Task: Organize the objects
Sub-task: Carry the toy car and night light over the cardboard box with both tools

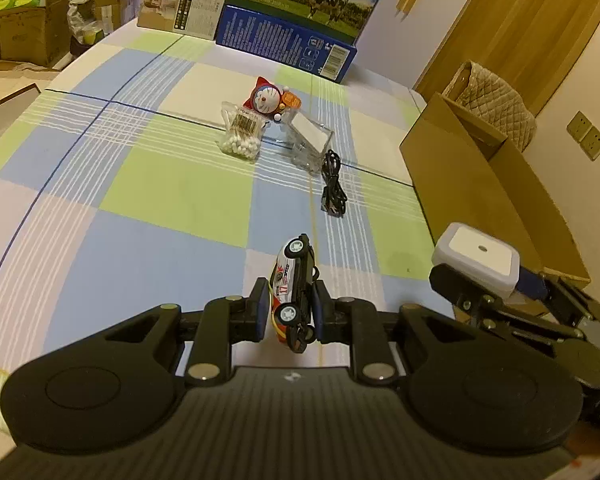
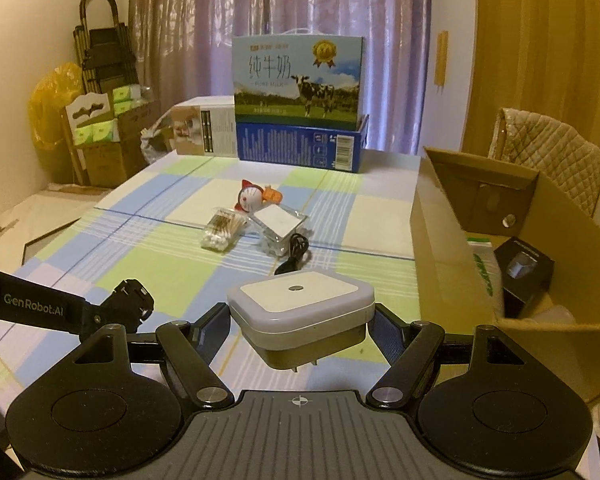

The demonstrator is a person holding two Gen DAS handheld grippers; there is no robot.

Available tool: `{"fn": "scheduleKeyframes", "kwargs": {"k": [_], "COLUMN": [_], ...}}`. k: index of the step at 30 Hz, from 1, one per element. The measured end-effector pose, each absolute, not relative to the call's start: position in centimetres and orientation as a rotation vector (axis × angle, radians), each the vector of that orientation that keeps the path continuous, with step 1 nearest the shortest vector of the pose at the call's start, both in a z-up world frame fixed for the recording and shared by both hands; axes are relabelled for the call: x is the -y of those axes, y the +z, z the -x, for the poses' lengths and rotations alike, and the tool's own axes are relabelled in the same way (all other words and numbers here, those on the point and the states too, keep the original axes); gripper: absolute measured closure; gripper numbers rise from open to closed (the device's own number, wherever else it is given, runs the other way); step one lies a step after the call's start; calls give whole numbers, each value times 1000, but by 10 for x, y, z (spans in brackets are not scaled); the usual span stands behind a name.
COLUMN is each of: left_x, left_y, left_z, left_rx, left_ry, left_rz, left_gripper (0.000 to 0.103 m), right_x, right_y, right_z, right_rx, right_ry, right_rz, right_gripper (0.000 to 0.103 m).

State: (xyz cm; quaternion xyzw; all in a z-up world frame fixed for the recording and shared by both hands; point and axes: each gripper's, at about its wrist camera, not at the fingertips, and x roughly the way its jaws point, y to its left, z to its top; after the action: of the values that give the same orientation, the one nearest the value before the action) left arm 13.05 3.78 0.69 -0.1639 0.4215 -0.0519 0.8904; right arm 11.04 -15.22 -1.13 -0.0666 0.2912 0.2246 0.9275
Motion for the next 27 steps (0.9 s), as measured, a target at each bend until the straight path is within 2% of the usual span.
{"fn": "scheduleKeyframes", "kwargs": {"k": [27], "left_x": [-17], "left_y": [51], "left_z": [-78], "left_rx": [-800], "left_ry": [-116], "left_rz": [355], "left_gripper": [85], "right_x": [189], "right_y": [25], "right_z": [-60], "right_rx": [-544], "right_ry": [404], "right_rz": [70], "right_gripper": [31]}}
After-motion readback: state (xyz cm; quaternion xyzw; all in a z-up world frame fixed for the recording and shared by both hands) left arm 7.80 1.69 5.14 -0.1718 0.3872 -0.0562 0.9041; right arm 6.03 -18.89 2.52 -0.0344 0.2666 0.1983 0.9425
